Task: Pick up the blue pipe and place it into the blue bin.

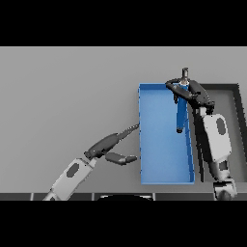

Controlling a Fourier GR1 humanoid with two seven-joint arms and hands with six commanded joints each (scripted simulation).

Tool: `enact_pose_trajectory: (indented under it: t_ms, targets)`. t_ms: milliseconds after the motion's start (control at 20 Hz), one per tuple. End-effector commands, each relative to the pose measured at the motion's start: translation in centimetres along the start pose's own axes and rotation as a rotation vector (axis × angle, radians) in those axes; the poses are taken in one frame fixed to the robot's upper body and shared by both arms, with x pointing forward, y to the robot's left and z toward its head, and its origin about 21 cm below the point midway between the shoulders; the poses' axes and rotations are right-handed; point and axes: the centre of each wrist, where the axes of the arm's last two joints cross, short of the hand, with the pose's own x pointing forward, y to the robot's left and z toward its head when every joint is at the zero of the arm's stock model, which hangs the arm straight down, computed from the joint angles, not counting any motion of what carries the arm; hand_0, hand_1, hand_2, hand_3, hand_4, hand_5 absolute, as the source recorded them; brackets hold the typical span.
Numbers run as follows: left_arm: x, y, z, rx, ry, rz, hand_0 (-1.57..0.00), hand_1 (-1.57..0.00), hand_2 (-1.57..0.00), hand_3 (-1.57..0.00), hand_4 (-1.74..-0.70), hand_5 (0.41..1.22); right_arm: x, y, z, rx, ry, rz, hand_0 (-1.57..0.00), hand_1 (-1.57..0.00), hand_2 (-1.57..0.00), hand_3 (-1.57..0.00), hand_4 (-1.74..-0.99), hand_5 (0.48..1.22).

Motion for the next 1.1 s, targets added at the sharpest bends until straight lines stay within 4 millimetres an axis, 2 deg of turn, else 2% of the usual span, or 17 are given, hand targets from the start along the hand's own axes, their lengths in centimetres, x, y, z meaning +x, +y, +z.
enact_pose_trajectory:
  t_ms: [0, 50, 100, 150, 200, 250, 350, 450, 600, 700, 900, 950, 1000, 1050]
  targets:
    - [0.0, 0.0, -0.1, 0.005, 0.006, -0.004, 0.00, 0.00, 0.00, 0.00, -0.88, 0.476, -1.0, -0.1, -0.1, -0.003, 0.051, -0.004, -1.57, -1.57, -1.57, -0.82, -1.617, 1.221]
    - [-0.1, 0.1, -0.1, 0.012, 0.003, 0.001, 0.00, 0.00, 0.00, 0.00, -0.88, 0.479, -1.6, -0.4, 0.1, -0.010, 0.090, 0.005, -1.57, -1.57, -1.57, -0.68, -1.642, 1.221]
    - [-0.3, -0.1, 0.0, 0.009, 0.005, -0.002, 0.00, 0.00, 0.00, 0.00, -0.88, 0.481, -2.6, -0.3, 0.1, -0.017, 0.134, 0.018, -1.57, -1.57, -1.57, -0.62, -1.662, 1.221]
    - [-0.3, 0.1, 0.0, 0.011, 0.004, -0.001, 0.00, 0.00, 0.00, 0.00, -0.89, 0.483, -3.1, -0.5, 0.1, -0.036, 0.180, 0.015, -1.57, -1.57, -1.57, -0.81, -1.617, 1.199]
    - [-0.1, 0.1, -0.1, 0.009, 0.007, 0.001, 0.00, 0.00, 0.00, 0.00, -0.89, 0.486, -3.5, -0.7, -0.1, -0.063, 0.231, 0.011, -1.57, -1.51, -1.45, -0.96, -1.573, 1.188]
    - [0.1, 0.1, -0.1, 0.013, 0.003, -0.004, 0.00, 0.00, 0.00, 0.00, -0.88, 0.490, -4.1, -0.4, -0.4, -0.063, 0.284, -0.004, -1.26, -1.21, -1.16, -0.77, -1.515, 1.176]
    - [0.0, 0.1, -0.3, 0.012, 0.014, -0.006, 0.00, 0.00, 0.00, 0.00, -0.88, 0.495, -4.8, -0.5, -0.3, -0.058, 0.376, -0.036, -0.80, -0.77, -0.74, -0.49, -1.385, 1.114]
    - [-0.3, 0.3, -0.2, 0.012, 0.009, 0.001, 0.00, 0.00, 0.00, 0.00, -0.88, 0.497, -4.5, -0.1, -0.1, 0.009, 0.407, 0.008, -0.51, -0.50, -0.48, -0.31, -1.296, 1.152]
    - [-0.2, 0.1, -0.5, 0.013, 0.013, -0.004, 0.00, 0.00, 0.00, 0.00, -0.88, 0.493, -4.3, 0.4, 0.0, 0.047, 0.432, 0.165, -0.26, -0.25, -0.24, -0.16, -1.202, 1.013]
    - [-0.3, 0.2, -0.3, 0.013, 0.004, -0.006, 0.00, 0.00, 0.00, 0.00, -0.88, 0.490, -4.4, 0.6, 0.0, 0.042, 0.429, 0.236, -0.17, -0.16, -0.16, -0.10, -1.160, 0.945]
    - [-0.2, 0.3, -0.3, 0.015, -0.001, -0.005, 0.00, 0.00, 0.00, 0.00, -0.88, 0.480, -4.3, 1.0, 0.1, 0.043, 0.426, 0.304, -0.07, -0.07, -0.06, -0.04, -1.131, 0.829]
    - [-0.4, 0.2, -0.3, 0.016, 0.006, -0.003, 0.00, 0.00, 0.00, 0.00, -0.88, 0.478, -4.4, 0.7, 0.1, 0.040, 0.427, 0.313, -0.19, -0.09, -0.05, -0.03, -1.131, 0.809]
    - [-0.5, 0.2, -0.1, 0.013, 0.006, 0.004, 0.00, 0.00, 0.00, 0.00, -0.88, 0.476, -4.7, 0.5, 0.2, 0.041, 0.432, 0.305, -0.38, -0.18, -0.08, -0.03, -1.144, 0.792]
    - [-0.5, 0.3, -0.2, 0.008, 0.010, -0.005, 0.00, 0.00, 0.00, 0.00, -0.88, 0.474, -4.6, 0.6, 0.2, 0.037, 0.425, 0.306, -0.30, -0.15, -0.07, -0.02, -1.152, 0.778]
